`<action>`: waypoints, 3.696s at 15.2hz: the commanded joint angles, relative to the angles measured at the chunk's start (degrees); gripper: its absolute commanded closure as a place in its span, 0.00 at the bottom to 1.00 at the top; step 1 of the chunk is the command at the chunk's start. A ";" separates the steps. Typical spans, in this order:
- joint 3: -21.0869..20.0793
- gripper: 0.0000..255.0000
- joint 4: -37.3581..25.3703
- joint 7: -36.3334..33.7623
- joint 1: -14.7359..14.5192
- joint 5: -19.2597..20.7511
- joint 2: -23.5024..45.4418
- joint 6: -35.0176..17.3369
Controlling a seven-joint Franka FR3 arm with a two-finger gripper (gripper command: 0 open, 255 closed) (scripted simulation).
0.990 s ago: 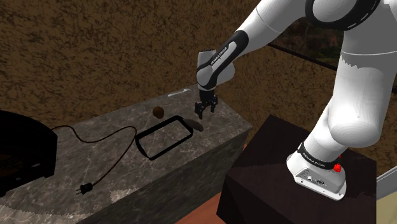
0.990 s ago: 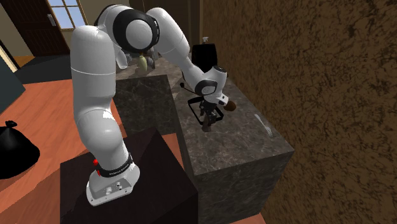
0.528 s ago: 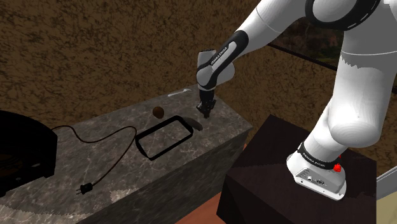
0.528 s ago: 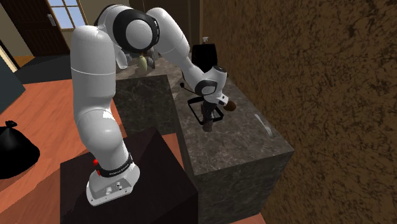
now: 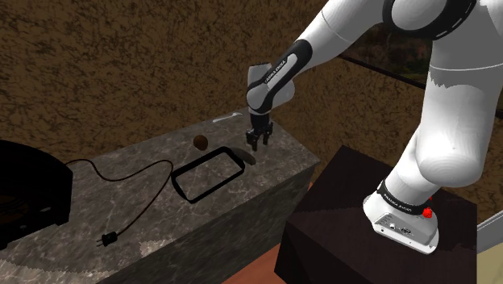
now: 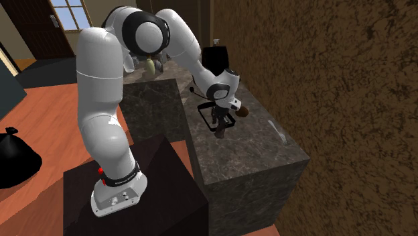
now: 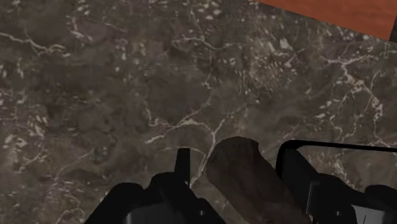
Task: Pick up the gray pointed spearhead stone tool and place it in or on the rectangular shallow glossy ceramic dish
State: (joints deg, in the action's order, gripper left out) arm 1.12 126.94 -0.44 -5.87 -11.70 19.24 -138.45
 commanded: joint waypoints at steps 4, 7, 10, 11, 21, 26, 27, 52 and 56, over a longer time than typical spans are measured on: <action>-0.48 0.00 -11.94 4.62 -3.36 9.02 8.11 3.51; -0.85 0.00 -19.73 8.02 -6.01 14.41 13.38 5.73; -0.91 0.00 -22.13 9.23 -6.98 16.15 15.57 5.83; -0.89 0.00 -22.04 9.22 -6.97 16.17 16.05 5.26; -0.76 0.00 -21.76 9.12 -6.89 16.32 18.90 2.13; -0.76 1.00 -21.76 9.12 -6.89 16.32 18.89 2.13; -0.76 1.00 -21.66 9.10 -6.90 16.33 18.90 2.02; 3.50 0.00 -23.73 -11.51 -6.64 6.99 23.21 -5.35; 3.50 1.00 -23.73 -11.51 -6.64 6.99 23.20 -5.34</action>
State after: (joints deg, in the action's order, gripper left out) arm 4.62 103.22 -11.95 -12.51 -4.71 42.44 -143.80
